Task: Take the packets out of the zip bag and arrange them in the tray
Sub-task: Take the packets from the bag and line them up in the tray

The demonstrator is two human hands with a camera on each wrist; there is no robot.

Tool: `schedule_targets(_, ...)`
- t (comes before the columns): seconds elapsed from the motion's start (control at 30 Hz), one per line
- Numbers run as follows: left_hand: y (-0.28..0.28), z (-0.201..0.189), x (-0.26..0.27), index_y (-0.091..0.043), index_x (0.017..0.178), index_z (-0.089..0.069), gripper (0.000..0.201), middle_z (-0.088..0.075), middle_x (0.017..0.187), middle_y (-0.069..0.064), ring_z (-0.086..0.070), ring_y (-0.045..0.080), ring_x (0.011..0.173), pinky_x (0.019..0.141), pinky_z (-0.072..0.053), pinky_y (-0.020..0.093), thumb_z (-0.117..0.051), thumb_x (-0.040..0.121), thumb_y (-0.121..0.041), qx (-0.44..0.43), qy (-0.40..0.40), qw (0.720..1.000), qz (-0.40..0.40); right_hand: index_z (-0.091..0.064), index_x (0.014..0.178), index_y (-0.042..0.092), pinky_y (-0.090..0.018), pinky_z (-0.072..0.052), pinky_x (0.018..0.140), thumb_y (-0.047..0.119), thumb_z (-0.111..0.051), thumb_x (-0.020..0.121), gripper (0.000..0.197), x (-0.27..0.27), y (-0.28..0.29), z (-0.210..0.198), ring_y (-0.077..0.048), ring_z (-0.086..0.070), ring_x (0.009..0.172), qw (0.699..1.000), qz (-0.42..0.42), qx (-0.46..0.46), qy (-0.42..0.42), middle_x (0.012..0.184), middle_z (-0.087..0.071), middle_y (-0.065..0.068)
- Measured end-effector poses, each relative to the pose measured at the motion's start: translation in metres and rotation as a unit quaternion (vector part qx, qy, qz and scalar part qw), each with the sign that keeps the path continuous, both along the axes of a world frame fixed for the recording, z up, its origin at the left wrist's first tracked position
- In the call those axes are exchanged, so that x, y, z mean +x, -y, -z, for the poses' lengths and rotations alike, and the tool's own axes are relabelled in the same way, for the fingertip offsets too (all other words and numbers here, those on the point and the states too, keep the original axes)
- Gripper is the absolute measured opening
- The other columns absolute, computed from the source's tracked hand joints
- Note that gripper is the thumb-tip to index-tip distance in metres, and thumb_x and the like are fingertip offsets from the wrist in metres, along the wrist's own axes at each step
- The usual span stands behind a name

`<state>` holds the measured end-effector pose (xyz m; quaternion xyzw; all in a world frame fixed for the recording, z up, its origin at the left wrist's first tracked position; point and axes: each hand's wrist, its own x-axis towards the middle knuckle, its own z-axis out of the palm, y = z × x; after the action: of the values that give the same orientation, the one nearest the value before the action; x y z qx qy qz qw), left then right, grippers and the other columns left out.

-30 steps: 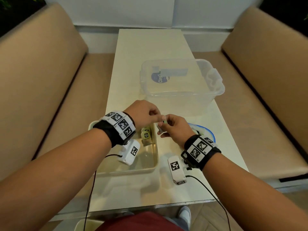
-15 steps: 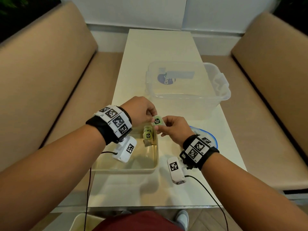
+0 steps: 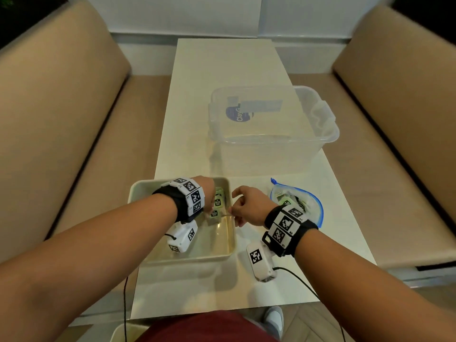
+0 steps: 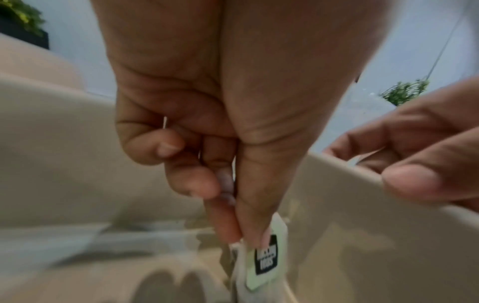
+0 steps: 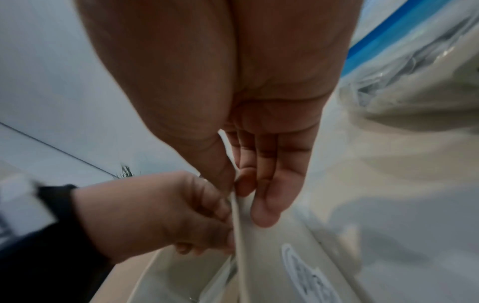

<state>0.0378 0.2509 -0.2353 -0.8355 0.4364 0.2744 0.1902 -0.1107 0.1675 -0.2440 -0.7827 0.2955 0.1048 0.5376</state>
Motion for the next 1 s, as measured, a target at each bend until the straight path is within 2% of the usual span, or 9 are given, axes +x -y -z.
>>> schedule_targets(0.17,0.021,0.053,0.024,-0.019,0.074,-0.068,0.027,-0.064,0.065,0.001,-0.063,0.022,0.057,0.063,-0.059,0.036,-0.079,0.062,-0.041,0.008,0.041,0.999,-0.032,-0.048,0.118,0.005,-0.046,-0.061,0.077,0.006,-0.064,0.091,0.032,-0.001,0.001,-0.002,-0.041,-0.072,0.079,1.000,0.002,0.024,0.002,0.084,-0.073,-0.024)
schedule_targets(0.3,0.017,0.026,0.010,-0.017,0.075,-0.065,0.020,-0.060,0.061,-0.002,-0.064,0.019,0.059,0.064,-0.057,0.030,-0.077,0.068,-0.031,-0.011,0.051,0.998,-0.030,-0.047,0.122,0.006,-0.044,-0.062,0.075,0.007,-0.064,0.091,0.035,-0.001,0.001,-0.004,-0.037,-0.072,0.075,1.000,0.002,0.030,-0.005,0.085,-0.074,-0.023)
schedule_targets(0.4,0.015,0.016,0.004,-0.016,0.078,-0.067,0.019,-0.062,0.063,-0.002,-0.064,0.017,0.059,0.057,-0.052,0.025,-0.077,0.072,-0.031,-0.016,0.049,0.998,-0.023,-0.046,0.128,0.008,-0.040,-0.062,0.072,0.013,-0.060,0.094,0.037,-0.005,0.005,-0.009,-0.032,-0.072,0.071,1.000,-0.002,0.014,-0.013,0.090,-0.074,-0.017)
schedule_targets(0.5,0.016,-0.016,-0.004,-0.014,0.077,-0.057,0.020,-0.055,0.069,-0.001,-0.065,0.021,0.074,0.060,-0.046,0.028,-0.067,0.084,-0.030,-0.054,0.061,0.996,-0.026,-0.049,0.128,0.009,-0.039,-0.060,0.069,0.013,-0.052,0.098,0.031,-0.016,0.023,-0.023,-0.026,-0.069,0.068,1.000,0.022,-0.007,0.012,0.095,-0.073,-0.011)
schedule_targets(0.57,0.021,-0.042,-0.009,-0.013,0.079,-0.059,0.021,-0.058,0.074,0.001,-0.063,0.024,0.074,0.060,-0.045,0.029,-0.059,0.089,-0.031,-0.099,0.066,0.993,-0.022,-0.053,0.123,0.008,-0.037,-0.058,0.066,0.009,-0.049,0.097,0.027,-0.027,0.043,-0.034,-0.024,-0.069,0.067,0.998,0.044,-0.042,0.032,0.095,-0.072,-0.010)
schedule_targets(0.67,0.036,-0.074,-0.030,-0.016,0.090,-0.069,0.024,-0.069,0.087,0.003,-0.064,0.025,0.078,0.068,-0.052,0.031,-0.059,0.088,-0.038,-0.159,0.054,0.986,0.002,-0.062,0.115,0.012,-0.021,-0.049,0.059,0.007,-0.050,0.094,0.025,-0.047,0.079,-0.041,-0.017,-0.067,0.072,0.987,0.059,-0.147,0.021,0.094,-0.072,-0.003)
schedule_targets(0.77,0.062,-0.082,-0.066,-0.021,0.097,-0.073,0.021,-0.072,0.095,-0.001,-0.065,0.023,0.088,0.077,-0.052,0.031,-0.060,0.089,-0.035,-0.221,-0.017,0.974,0.039,-0.067,0.108,0.016,-0.022,-0.041,0.071,0.011,-0.054,0.091,0.022,-0.071,0.107,-0.038,-0.019,-0.062,0.087,0.964,0.048,-0.261,-0.023,0.101,-0.068,-0.003)
schedule_targets(0.87,0.090,-0.067,-0.106,-0.022,0.102,-0.074,0.021,-0.072,0.101,-0.003,-0.065,0.021,0.093,0.081,-0.052,0.032,-0.058,0.091,-0.028,-0.236,-0.082,0.966,0.070,-0.069,0.104,0.014,-0.026,-0.044,0.076,0.011,-0.057,0.088,0.020,-0.090,0.118,-0.029,-0.026,-0.063,0.097,0.958,0.003,-0.283,-0.054,0.104,-0.069,-0.008)
schedule_targets(1.0,0.115,-0.023,-0.134,-0.016,0.088,-0.074,0.018,-0.069,0.082,0.004,-0.060,0.024,0.069,0.063,-0.046,0.029,-0.056,0.089,-0.021,-0.153,-0.043,0.986,0.045,-0.068,0.107,0.014,-0.027,-0.045,0.081,0.011,-0.057,0.090,0.021,-0.102,0.118,-0.017,-0.026,-0.062,0.100,0.951,-0.063,-0.298,-0.061,0.108,-0.070,-0.008)
